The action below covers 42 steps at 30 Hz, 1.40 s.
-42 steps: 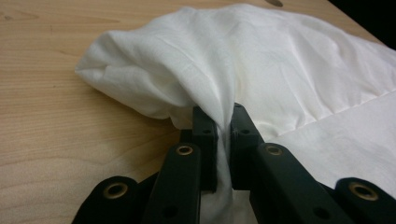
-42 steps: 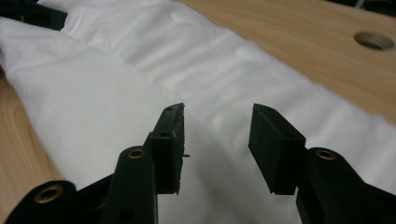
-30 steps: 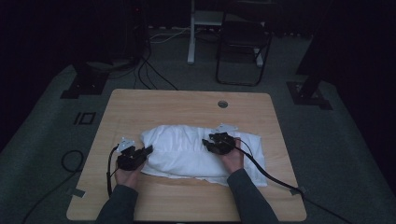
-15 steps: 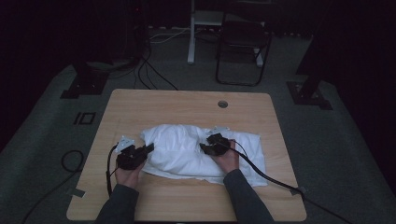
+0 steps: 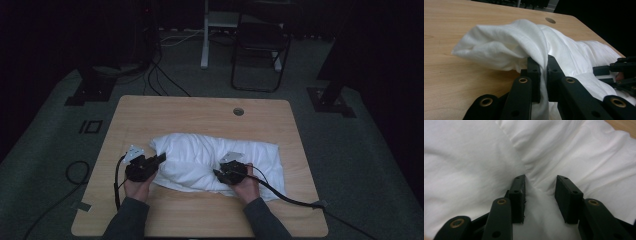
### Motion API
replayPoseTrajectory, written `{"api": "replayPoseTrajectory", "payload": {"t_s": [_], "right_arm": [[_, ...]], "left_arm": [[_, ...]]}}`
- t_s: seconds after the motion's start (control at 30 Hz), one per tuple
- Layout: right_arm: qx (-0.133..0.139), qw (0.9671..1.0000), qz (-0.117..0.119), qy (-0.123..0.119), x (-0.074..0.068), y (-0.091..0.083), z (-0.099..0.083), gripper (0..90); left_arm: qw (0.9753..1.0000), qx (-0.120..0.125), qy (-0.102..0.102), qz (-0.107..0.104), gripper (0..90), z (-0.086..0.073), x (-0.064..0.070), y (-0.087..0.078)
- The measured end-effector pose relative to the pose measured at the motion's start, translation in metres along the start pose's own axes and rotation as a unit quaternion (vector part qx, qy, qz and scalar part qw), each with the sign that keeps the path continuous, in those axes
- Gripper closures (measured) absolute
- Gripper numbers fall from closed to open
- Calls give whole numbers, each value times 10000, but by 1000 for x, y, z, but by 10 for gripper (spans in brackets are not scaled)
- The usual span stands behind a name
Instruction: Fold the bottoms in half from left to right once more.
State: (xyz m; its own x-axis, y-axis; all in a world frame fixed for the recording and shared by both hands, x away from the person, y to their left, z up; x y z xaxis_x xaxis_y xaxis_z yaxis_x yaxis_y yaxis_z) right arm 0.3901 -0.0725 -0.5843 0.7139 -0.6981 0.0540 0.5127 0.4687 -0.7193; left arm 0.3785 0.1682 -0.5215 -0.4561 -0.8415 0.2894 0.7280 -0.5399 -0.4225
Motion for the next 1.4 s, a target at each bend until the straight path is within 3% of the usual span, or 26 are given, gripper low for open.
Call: {"api": "replayPoseTrajectory", "payload": {"t_s": [0.2,0.23,0.3,0.4,0.5,0.53,0.57,0.6,0.97,1.13,1.3,1.4], "right_arm": [[5,10000,-18,-17,1,-5,1,582],[142,9999,3,7,0,-16,6,551],[213,9998,23,-11,-2,-22,7,549],[254,9993,80,-266,-13,-38,4,550],[72,9991,63,-412,-19,-36,-5,560],[-10,9983,-83,-577,-22,-28,-16,561],[-10,9983,-83,-577,-22,-28,-16,561],[172,9974,-194,-670,-24,-24,-19,561],[291,9983,-109,-499,-25,-20,-18,562],[333,9987,100,-383,-26,-16,-15,562],[251,9986,54,-458,-30,-11,-10,564],[351,9987,284,-250,-32,-5,-5,568]], "left_arm": [[10000,-7,-3,0,846,0,-1,-1],[10000,5,-24,5,846,0,-1,-1],[10000,12,-33,2,846,0,-2,-1],[10000,10,-27,6,846,0,-1,-1],[10000,19,-38,-11,846,1,-1,-1],[10000,23,-38,-32,846,1,0,-1],[10000,22,-31,-47,846,1,1,-1],[10000,28,-26,-30,846,1,1,-1],[9999,102,-18,-87,846,10,4,-6],[9998,152,107,-101,847,19,8,-10],[9994,268,156,-129,848,31,13,-11],[9992,330,209,-116,848,39,15,-12]]}}
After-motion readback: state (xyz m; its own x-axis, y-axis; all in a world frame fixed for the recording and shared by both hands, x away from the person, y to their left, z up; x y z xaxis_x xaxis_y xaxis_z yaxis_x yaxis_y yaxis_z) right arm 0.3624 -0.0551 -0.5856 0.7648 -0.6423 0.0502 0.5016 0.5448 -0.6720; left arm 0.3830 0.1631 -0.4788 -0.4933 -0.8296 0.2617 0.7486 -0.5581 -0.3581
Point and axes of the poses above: each handheld gripper's, and its own axes: y roughly forward along the jaws, z roughly out of its top, x roughly to its right, the point moved 8 cm from there along y, roughly forward along the jaws
